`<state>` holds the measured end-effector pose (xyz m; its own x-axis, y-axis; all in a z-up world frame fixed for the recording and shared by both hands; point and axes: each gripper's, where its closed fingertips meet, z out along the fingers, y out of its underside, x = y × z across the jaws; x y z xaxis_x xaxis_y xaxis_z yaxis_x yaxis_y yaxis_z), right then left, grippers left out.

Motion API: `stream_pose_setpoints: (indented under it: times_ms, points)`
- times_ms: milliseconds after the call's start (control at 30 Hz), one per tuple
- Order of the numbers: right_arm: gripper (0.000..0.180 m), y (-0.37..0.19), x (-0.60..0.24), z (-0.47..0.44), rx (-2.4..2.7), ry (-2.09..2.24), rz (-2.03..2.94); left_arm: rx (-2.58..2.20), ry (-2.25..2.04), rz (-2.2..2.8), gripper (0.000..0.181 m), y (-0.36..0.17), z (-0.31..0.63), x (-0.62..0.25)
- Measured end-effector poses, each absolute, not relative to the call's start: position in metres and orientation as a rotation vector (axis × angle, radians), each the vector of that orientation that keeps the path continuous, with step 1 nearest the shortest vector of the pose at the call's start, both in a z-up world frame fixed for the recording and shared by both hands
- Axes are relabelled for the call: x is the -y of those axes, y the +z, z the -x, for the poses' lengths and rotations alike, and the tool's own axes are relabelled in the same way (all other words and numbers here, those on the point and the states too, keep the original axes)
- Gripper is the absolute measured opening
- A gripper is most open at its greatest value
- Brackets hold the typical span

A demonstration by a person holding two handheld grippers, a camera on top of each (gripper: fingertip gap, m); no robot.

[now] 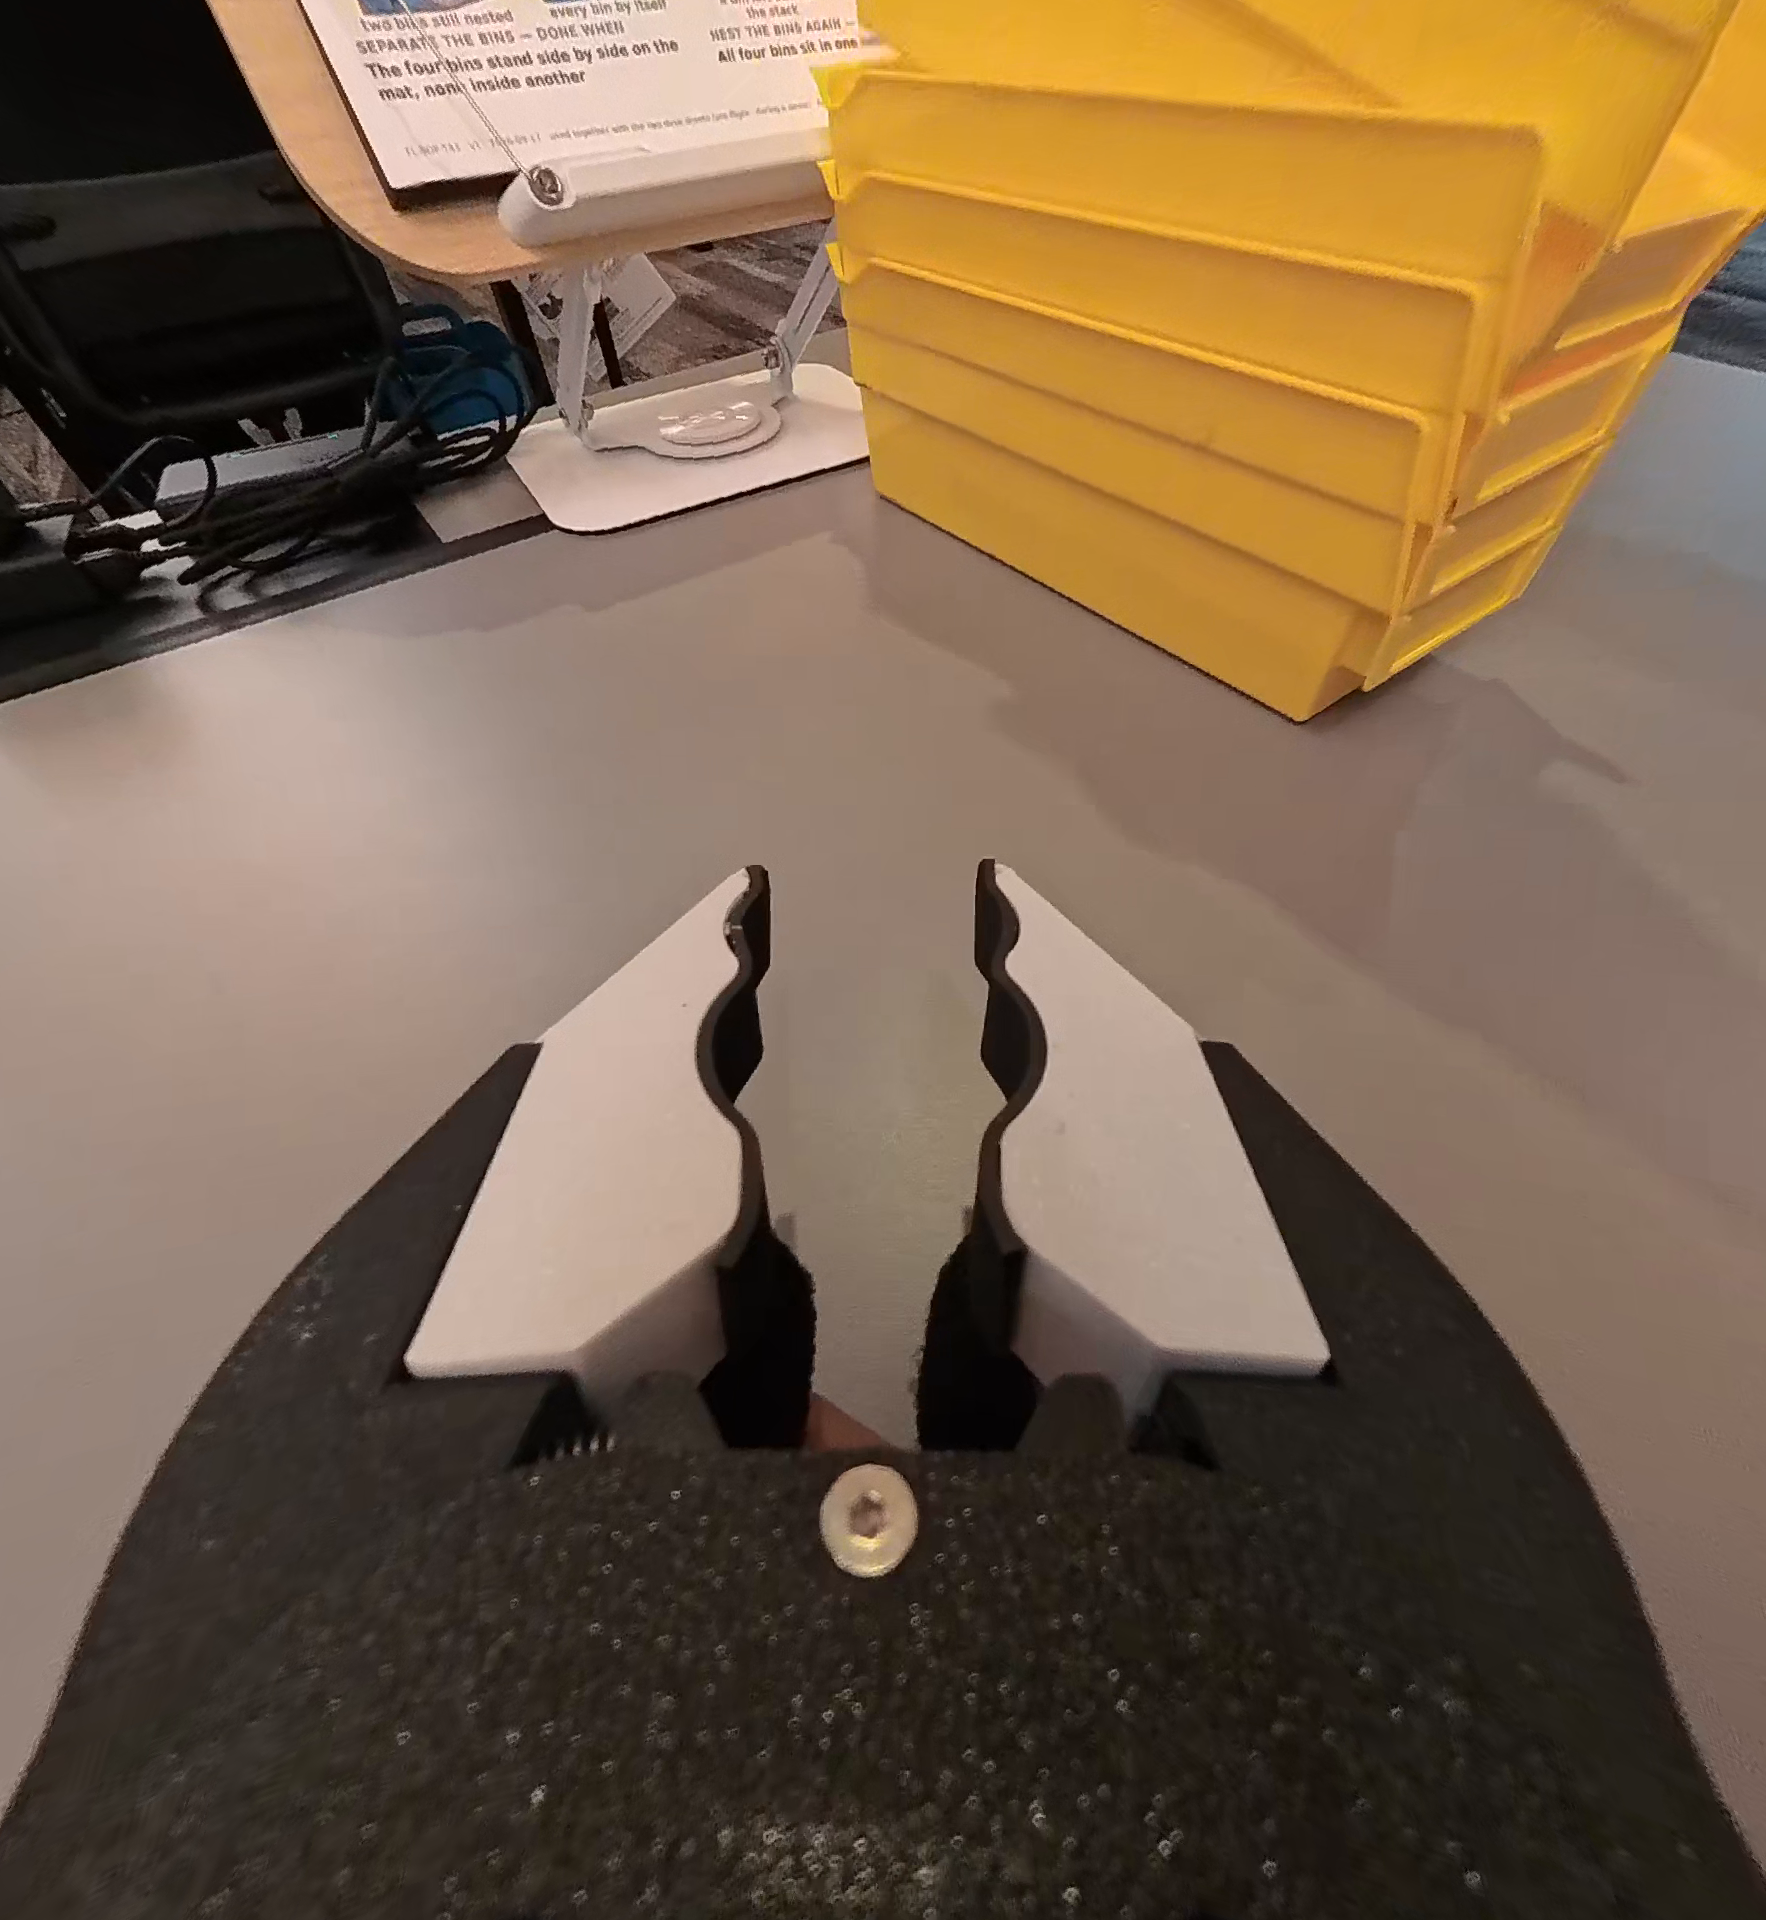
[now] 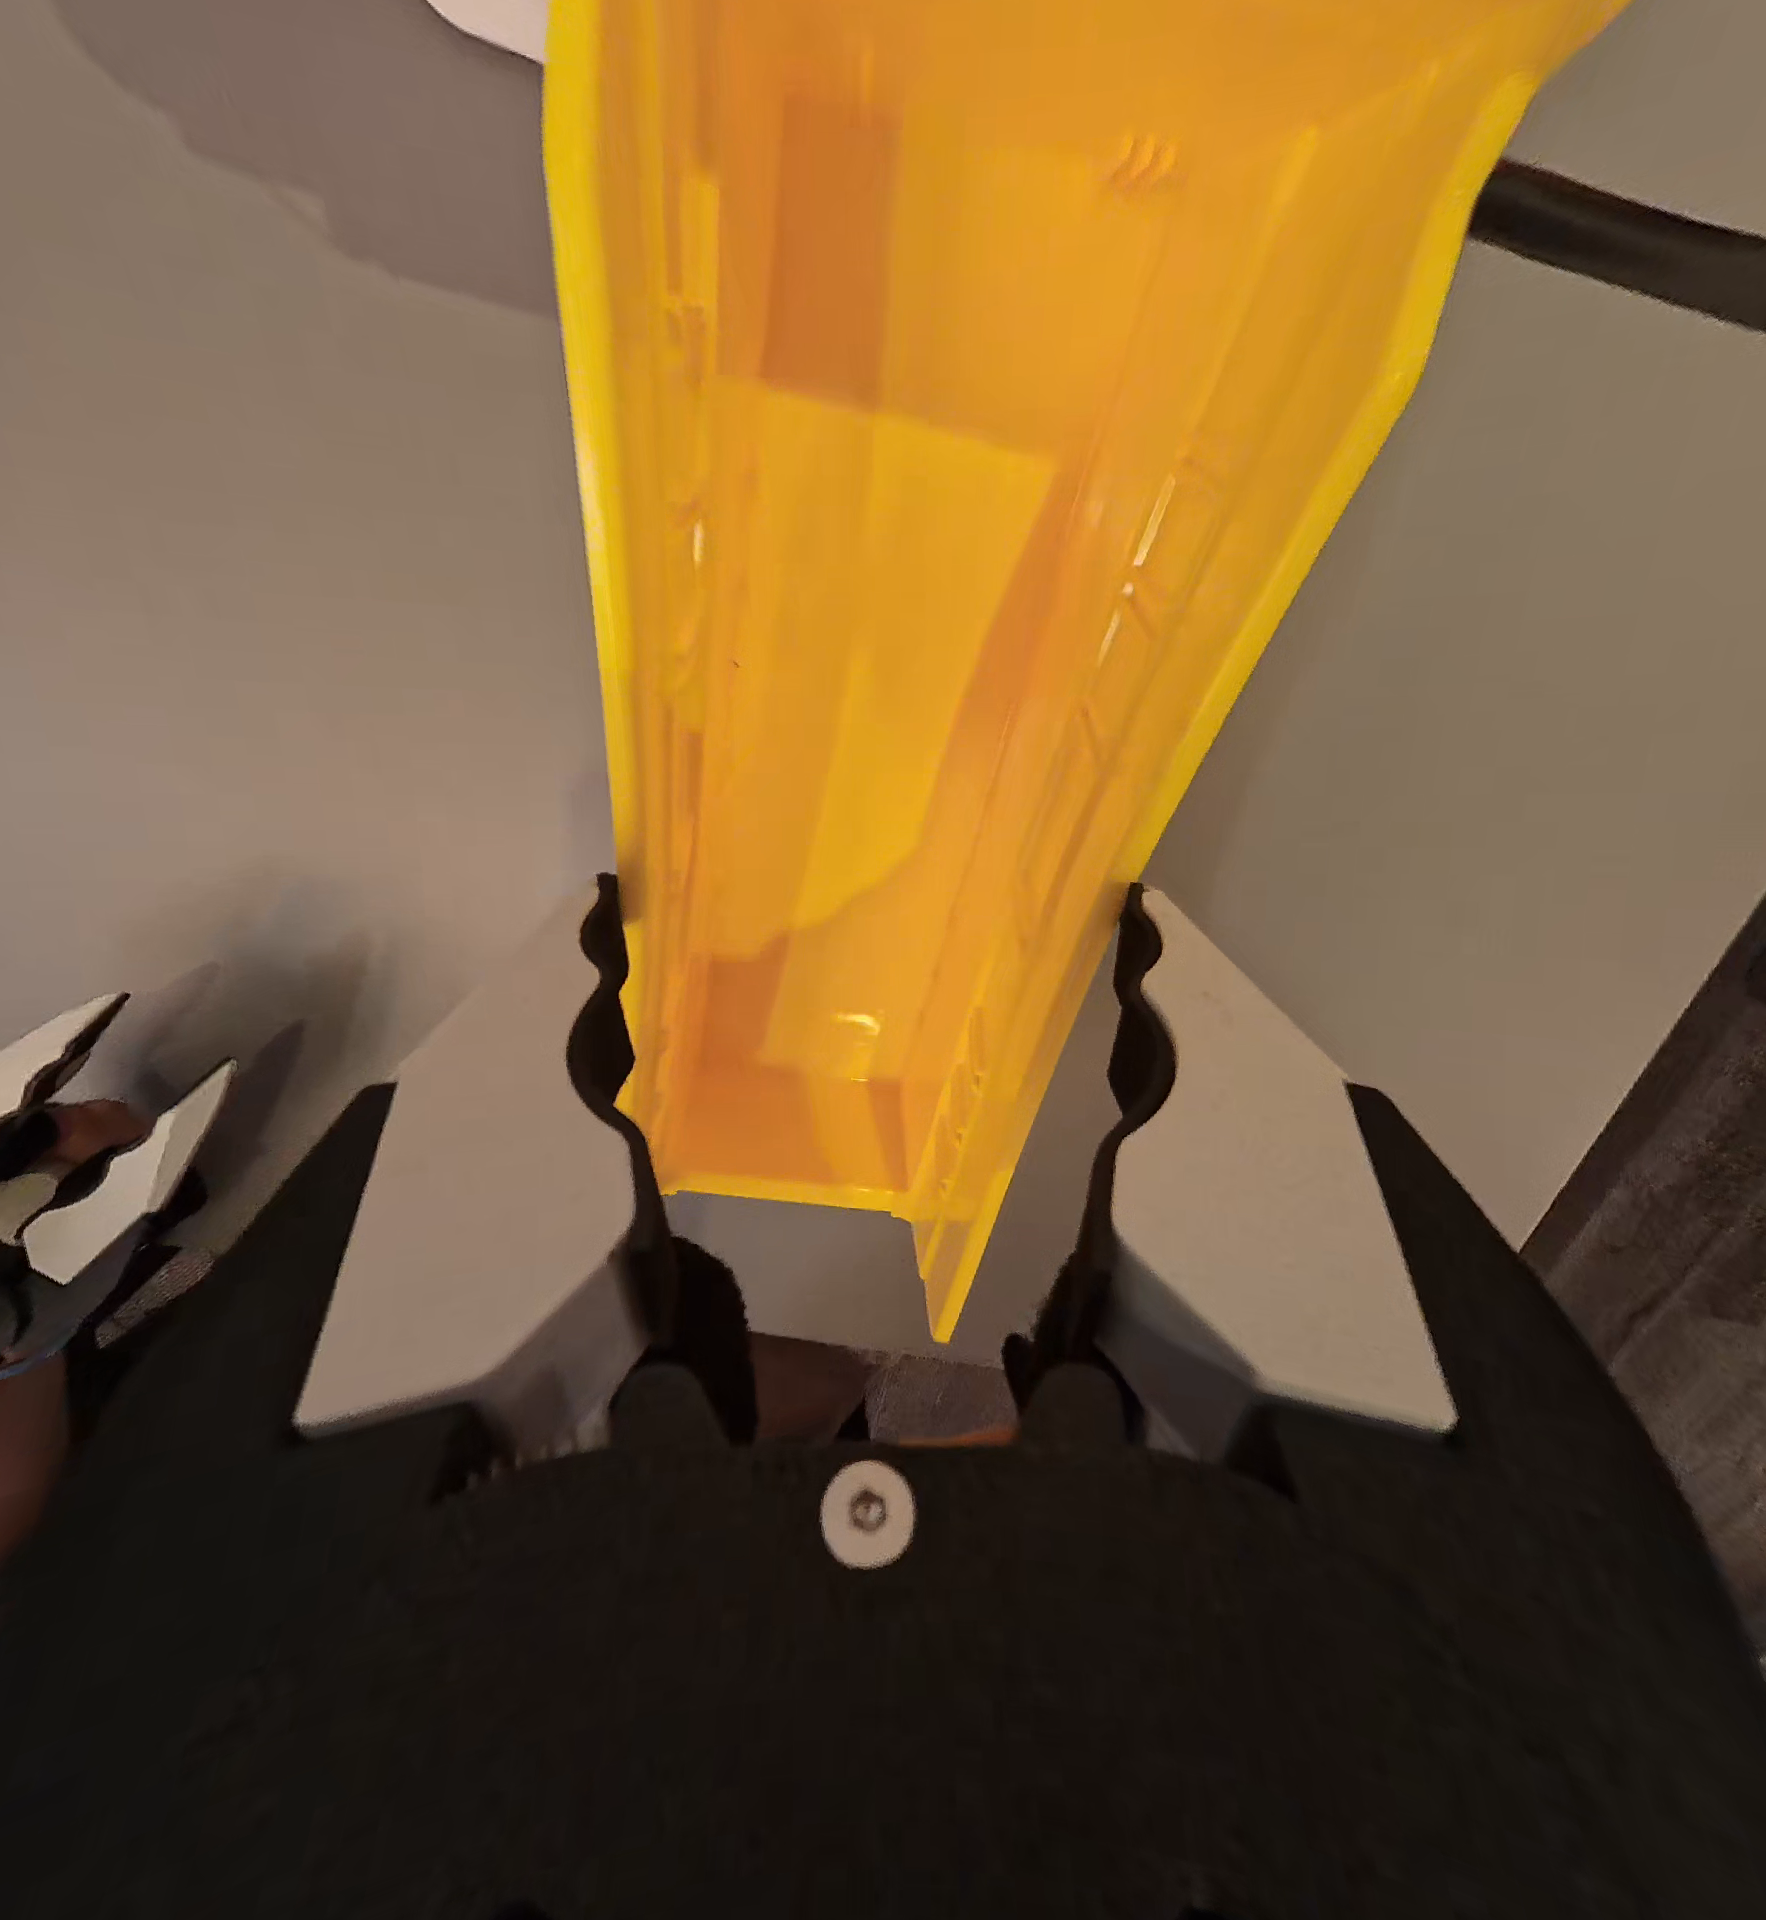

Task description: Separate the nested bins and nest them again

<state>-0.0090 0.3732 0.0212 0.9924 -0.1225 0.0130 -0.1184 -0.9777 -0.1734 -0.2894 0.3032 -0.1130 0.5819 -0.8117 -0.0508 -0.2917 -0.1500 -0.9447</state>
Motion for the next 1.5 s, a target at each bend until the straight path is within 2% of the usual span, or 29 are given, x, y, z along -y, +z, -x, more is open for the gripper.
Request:
stream_pose_setpoints:
  times_ms: [300,467,600,767,1133,1500]
  points:
    - [0.095,0.075,-0.333,0.009,-0.101,-0.002,2.797,-0.911,-0.614,1.716,0.037,-0.111,0.288,-0.299]
    - [0.096,0.127,-0.314,-0.012,-0.108,-0.003,2.758,-0.922,-0.607,1.715,0.037,-0.112,0.286,-0.297]
    - [0.096,0.136,-0.297,-0.051,-0.129,-0.142,2.807,-0.928,-0.593,1.716,0.037,-0.113,0.287,-0.297]
    - [0.096,0.096,-0.284,-0.101,-0.247,-0.164,2.9,-0.926,-0.584,1.725,0.037,-0.115,0.289,-0.299]
    - [0.099,-0.071,-0.292,-0.154,-0.337,-0.045,3.093,-0.935,-0.546,1.743,0.037,-0.123,0.292,-0.303]
    - [0.108,-0.108,-0.316,-0.155,-0.287,-0.012,3.055,-0.92,-0.569,1.779,0.037,-0.127,0.296,-0.303]
